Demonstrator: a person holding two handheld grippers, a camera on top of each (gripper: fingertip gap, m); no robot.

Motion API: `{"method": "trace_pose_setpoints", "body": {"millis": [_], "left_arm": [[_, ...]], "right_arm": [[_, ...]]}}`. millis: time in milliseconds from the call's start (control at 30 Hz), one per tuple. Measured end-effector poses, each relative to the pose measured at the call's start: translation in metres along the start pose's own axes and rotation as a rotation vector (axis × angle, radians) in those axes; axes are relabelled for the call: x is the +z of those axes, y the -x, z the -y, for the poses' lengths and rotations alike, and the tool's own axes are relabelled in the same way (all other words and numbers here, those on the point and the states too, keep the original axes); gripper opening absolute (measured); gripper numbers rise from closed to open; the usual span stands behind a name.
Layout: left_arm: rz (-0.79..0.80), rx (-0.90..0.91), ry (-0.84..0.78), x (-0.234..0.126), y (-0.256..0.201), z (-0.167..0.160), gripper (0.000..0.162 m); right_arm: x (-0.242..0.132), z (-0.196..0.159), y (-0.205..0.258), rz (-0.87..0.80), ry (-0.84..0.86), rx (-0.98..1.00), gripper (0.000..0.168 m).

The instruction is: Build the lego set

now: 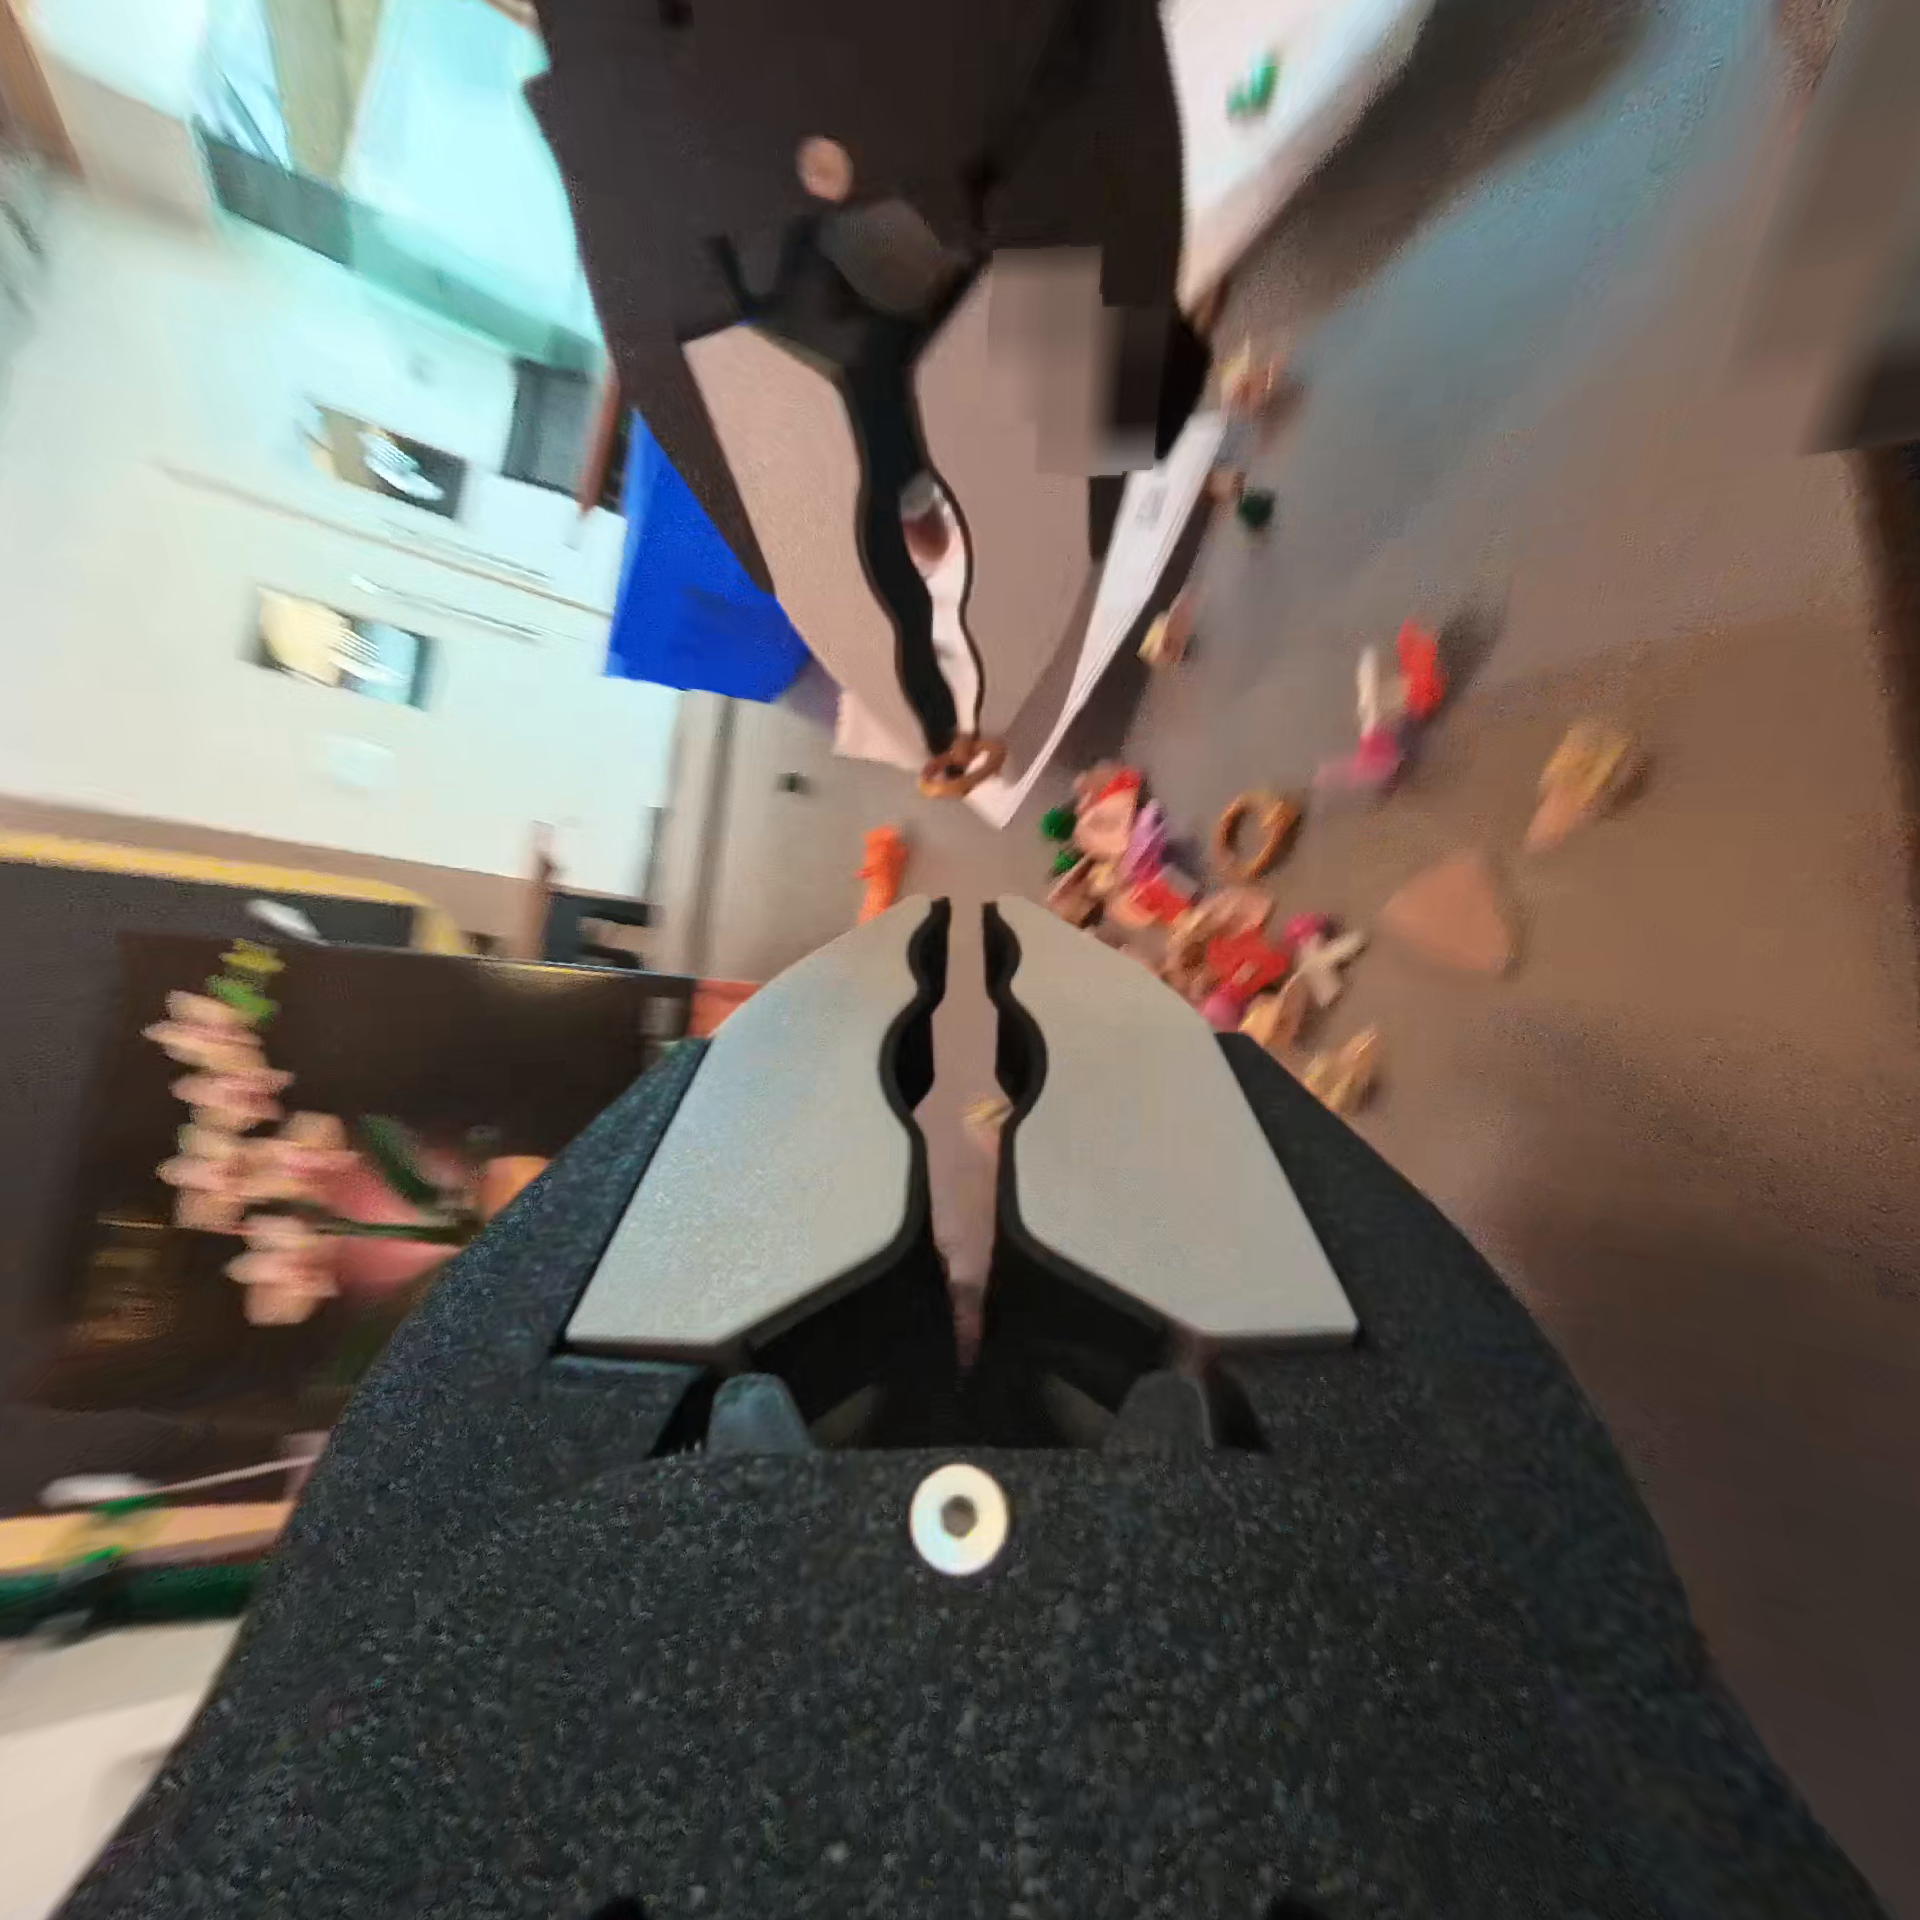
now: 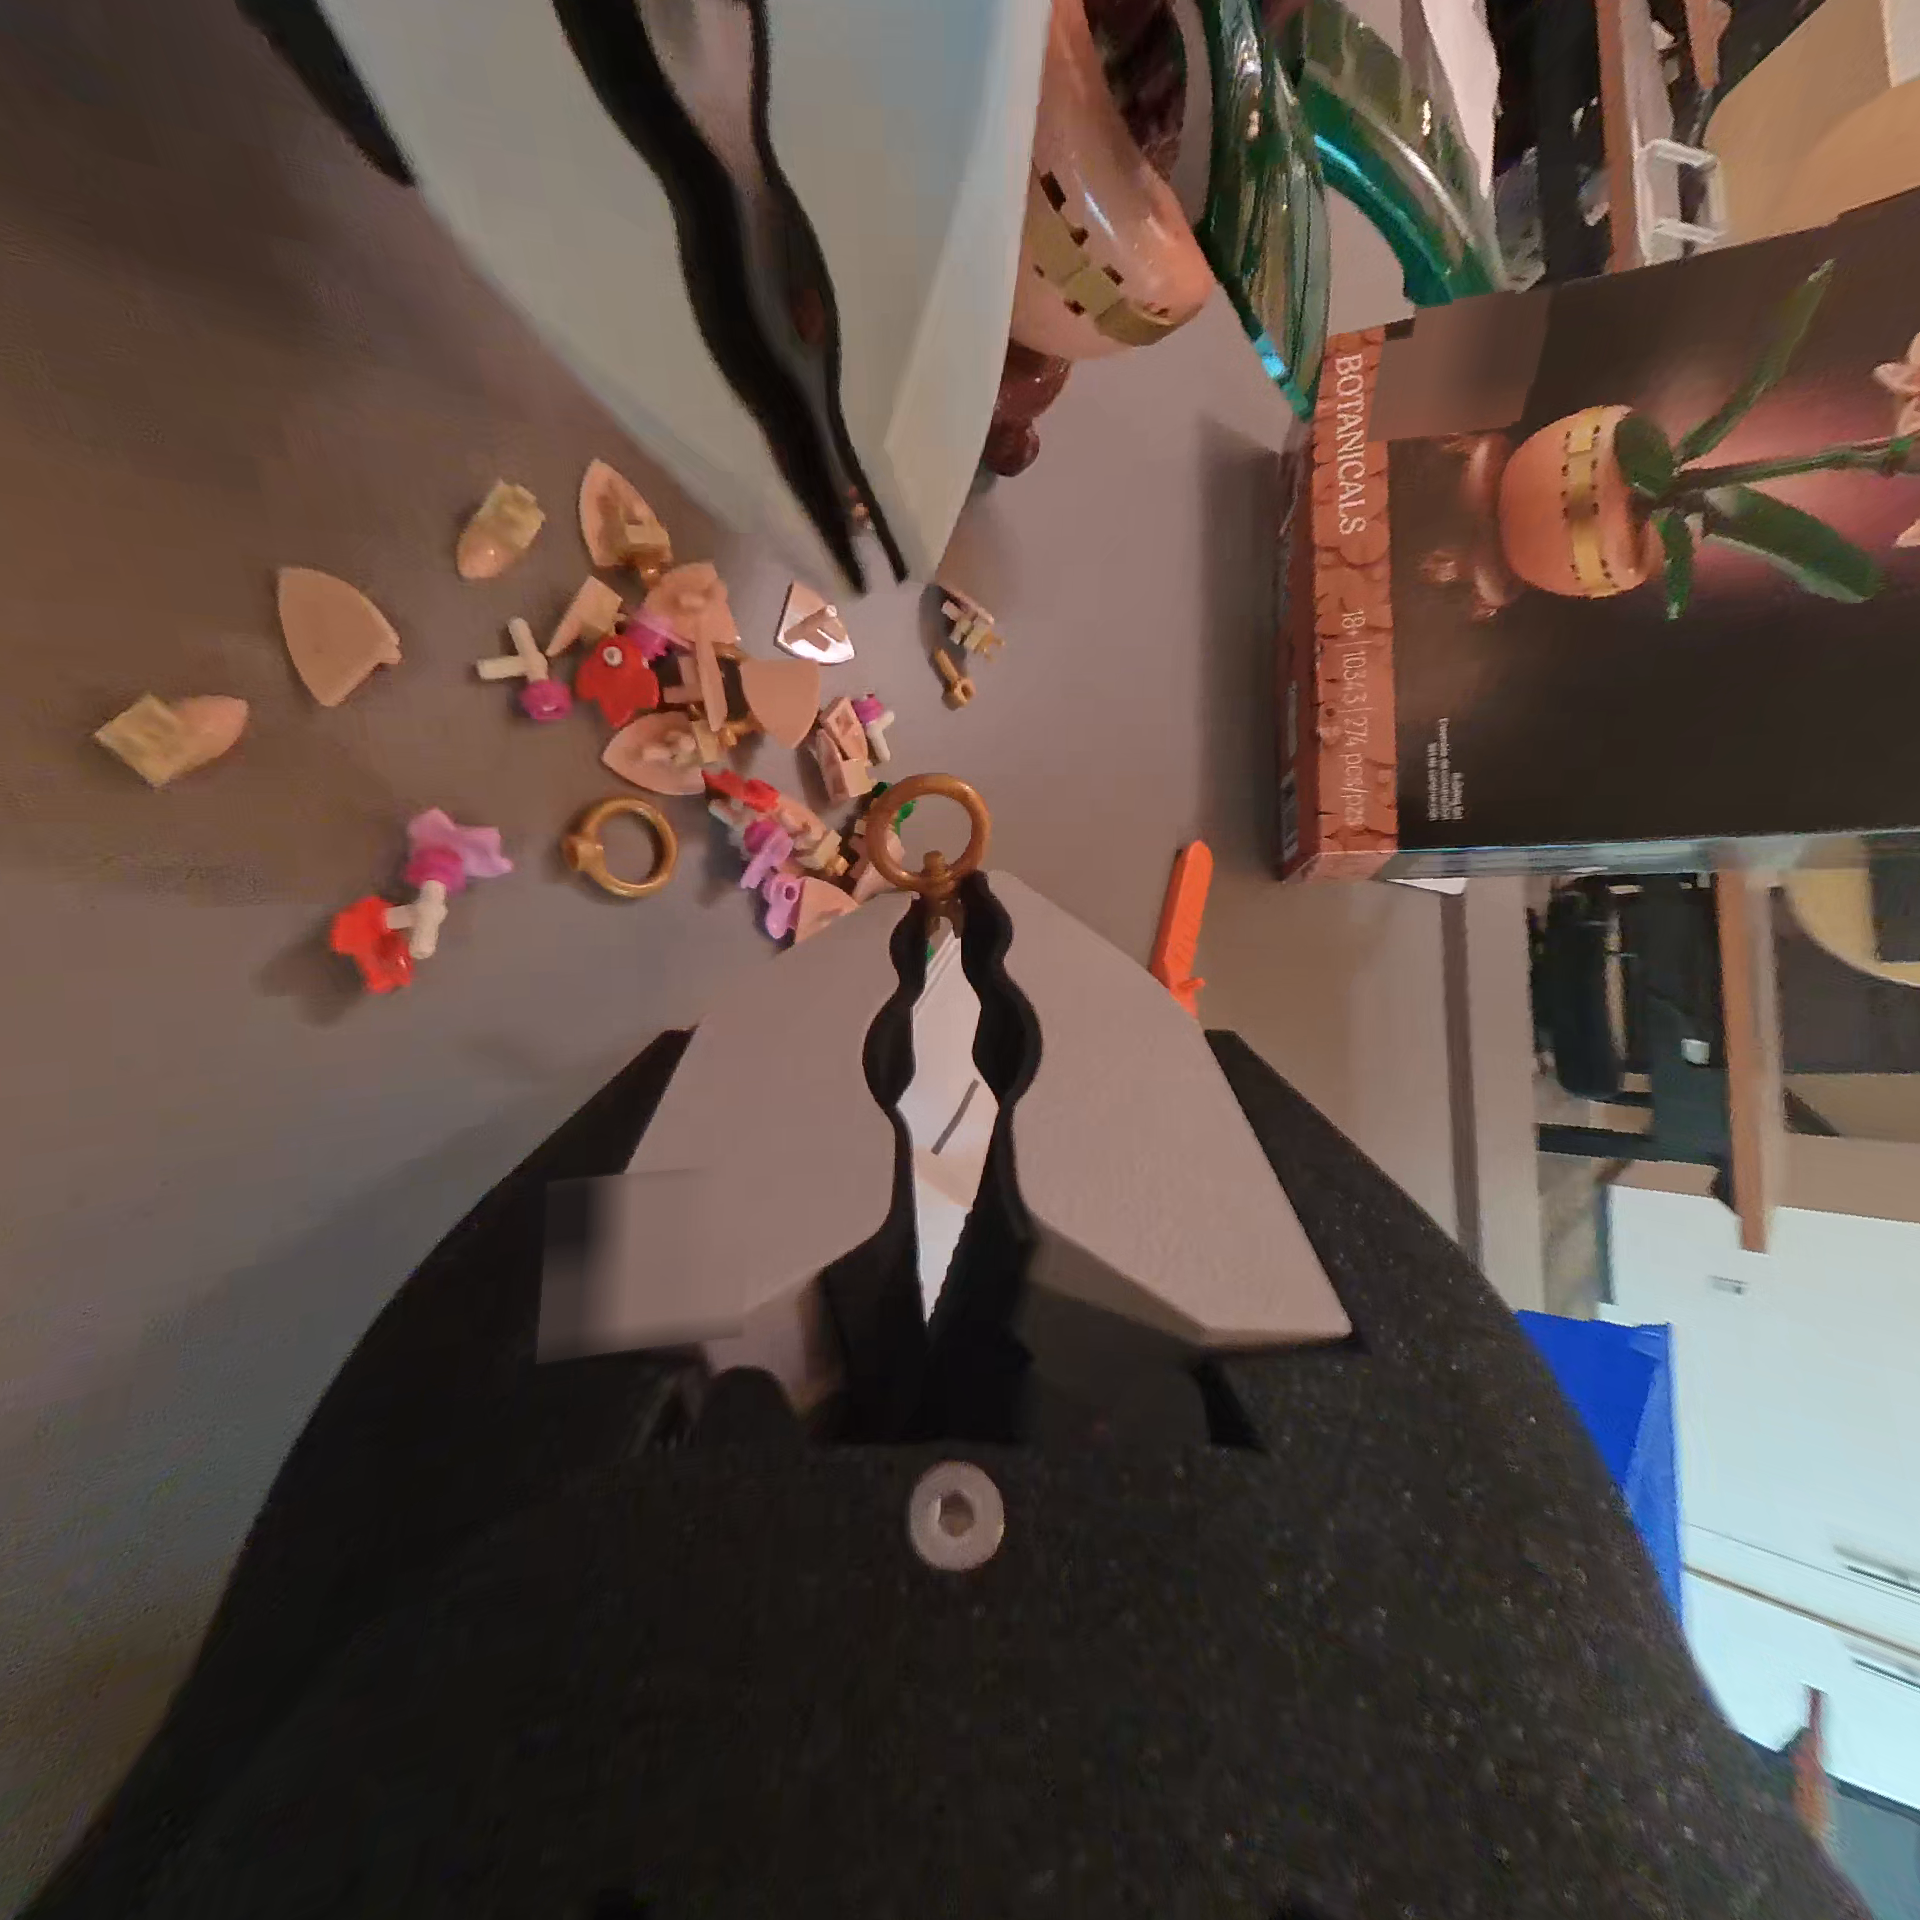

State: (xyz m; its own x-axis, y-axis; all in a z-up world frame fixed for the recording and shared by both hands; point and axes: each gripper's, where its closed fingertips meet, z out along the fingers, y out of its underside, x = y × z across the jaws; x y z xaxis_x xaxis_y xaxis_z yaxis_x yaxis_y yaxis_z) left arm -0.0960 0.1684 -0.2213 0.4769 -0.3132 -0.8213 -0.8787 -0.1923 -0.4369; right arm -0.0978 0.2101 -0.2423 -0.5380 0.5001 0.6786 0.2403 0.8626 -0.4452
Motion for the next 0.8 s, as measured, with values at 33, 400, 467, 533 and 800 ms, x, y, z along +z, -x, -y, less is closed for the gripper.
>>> {"method": "trace_pose_setpoints", "body": {"millis": [33, 400, 467, 533, 800], "left_arm": [[-0.039, -0.142, -0.006, 0.002, -0.002, 0.004, 0.012], [-0.272, -0.889, -0.202, 0.008, 0.002, 0.029, 0.005], [-0.17, -0.782, -0.231, 0.006, 0.004, 0.029, 0.001], [-0.012, -0.549, -0.222, 0.001, 0.007, 0.031, 0.001], [0.18, -0.578, -0.128, -0.003, 0.015, 0.024, 0.001]], "right_arm": [[-0.001, 0.001, -0.001, -0.022, 0.012, -0.032, 0.006], [-0.022, 0.026, -0.006, -0.241, 0.045, -0.252, 0.006], [-0.022, 0.028, -0.002, -0.157, -0.01, -0.047, 0.005], [-0.022, 0.032, 0.003, 0.002, -0.123, 0.257, 0.005], [-0.014, 0.036, -0.005, -0.04, -0.201, 0.603, 0.002]]}}
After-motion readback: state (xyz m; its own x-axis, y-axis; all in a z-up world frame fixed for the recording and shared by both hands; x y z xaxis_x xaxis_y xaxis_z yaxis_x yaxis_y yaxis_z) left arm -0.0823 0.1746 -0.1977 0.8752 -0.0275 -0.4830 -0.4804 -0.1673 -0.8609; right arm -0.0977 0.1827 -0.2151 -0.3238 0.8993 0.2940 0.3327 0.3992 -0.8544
